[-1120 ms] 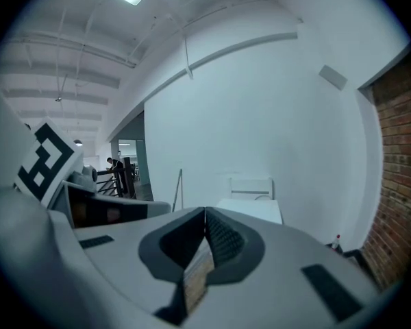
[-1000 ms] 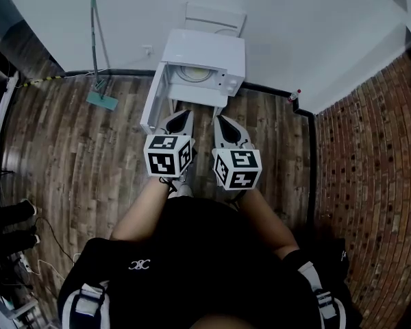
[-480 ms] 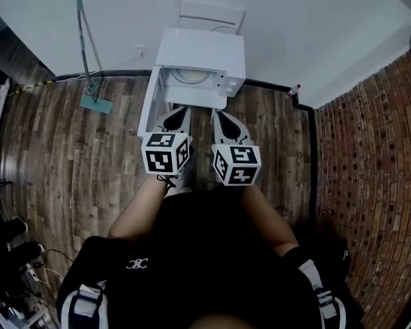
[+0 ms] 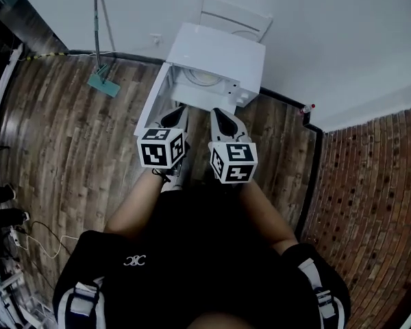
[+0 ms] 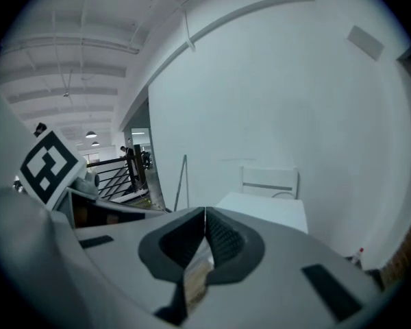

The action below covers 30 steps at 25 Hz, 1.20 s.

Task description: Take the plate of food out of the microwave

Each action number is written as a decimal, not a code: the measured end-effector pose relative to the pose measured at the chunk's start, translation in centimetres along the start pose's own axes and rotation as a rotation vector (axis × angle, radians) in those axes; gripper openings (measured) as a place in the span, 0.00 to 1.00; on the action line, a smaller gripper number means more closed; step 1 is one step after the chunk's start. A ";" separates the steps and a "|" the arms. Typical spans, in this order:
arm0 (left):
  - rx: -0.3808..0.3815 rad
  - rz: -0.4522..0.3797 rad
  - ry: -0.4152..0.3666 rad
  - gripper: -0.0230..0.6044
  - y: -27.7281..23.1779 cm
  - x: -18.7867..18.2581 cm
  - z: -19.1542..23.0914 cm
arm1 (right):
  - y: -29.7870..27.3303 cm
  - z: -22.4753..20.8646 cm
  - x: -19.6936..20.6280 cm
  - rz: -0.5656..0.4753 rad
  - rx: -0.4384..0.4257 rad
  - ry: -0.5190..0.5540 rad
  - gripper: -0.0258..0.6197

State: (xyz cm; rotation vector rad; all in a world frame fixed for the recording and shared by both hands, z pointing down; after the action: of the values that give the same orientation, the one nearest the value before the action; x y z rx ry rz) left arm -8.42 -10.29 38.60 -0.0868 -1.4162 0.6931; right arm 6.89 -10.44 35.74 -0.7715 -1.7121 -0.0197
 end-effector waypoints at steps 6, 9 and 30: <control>-0.037 0.040 0.183 0.03 -6.0 0.5 0.1 | -5.8 -5.6 -3.4 0.082 -0.123 0.055 0.06; -0.086 0.017 0.318 0.03 -8.6 1.2 0.0 | -7.8 -8.3 -4.2 0.134 -0.178 0.065 0.06; -0.213 -0.113 0.922 0.58 -31.6 21.6 10.6 | -21.3 -17.5 13.2 0.439 -0.172 0.204 0.06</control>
State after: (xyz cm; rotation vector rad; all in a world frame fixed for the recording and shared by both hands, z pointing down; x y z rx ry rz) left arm -5.99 -28.67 73.68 -0.4326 -0.5906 0.3209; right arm 10.30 -27.86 60.70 -1.2187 -1.3327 0.0551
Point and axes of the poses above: the fingertips, and each gripper's own axes: y backward along the fingers, z to its left, x out of its underside, the point moved 8 cm from there along y, backward along the fingers, and after that the axes turned 13 degrees about -y, right-handed, at the moved point
